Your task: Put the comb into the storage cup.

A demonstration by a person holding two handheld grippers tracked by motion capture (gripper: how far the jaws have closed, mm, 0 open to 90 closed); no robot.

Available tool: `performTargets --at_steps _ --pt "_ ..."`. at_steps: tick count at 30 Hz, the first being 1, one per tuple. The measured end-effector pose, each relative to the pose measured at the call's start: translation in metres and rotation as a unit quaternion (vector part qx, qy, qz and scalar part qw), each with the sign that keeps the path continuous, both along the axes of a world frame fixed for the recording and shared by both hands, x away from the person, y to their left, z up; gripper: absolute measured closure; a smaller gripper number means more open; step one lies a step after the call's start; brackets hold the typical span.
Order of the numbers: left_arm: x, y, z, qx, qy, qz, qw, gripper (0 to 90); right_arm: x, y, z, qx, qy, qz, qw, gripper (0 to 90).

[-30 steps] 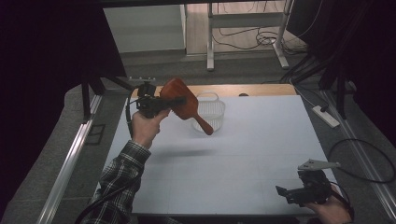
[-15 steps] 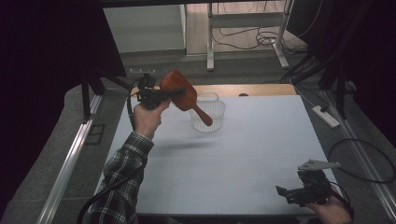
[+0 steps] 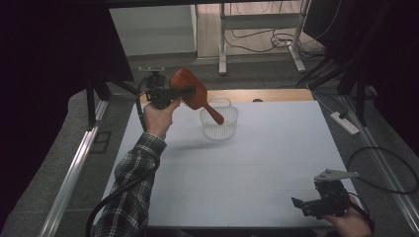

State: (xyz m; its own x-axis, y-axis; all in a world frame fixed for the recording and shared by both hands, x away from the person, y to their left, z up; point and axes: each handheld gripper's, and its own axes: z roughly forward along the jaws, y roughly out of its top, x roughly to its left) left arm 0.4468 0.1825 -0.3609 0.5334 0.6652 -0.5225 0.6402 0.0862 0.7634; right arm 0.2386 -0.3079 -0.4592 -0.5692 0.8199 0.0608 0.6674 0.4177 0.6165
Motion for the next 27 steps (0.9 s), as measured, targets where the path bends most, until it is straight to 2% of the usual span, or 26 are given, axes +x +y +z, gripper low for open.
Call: performTargets --at_steps 9,21,27 --pt "0.009 -0.009 -0.008 0.013 0.003 0.010 0.9999 51.7 0.000 -0.001 0.000 0.001 0.002 0.000 1.0000 0.9" --pt "0.013 -0.018 -0.022 0.012 0.004 0.015 0.9998 51.7 0.000 -0.001 0.000 0.001 0.002 0.000 1.0000 0.9" --pt "0.013 -0.024 -0.029 0.021 0.004 0.015 0.9997 51.7 0.000 0.001 -0.001 -0.005 0.003 0.003 1.0000 0.9"
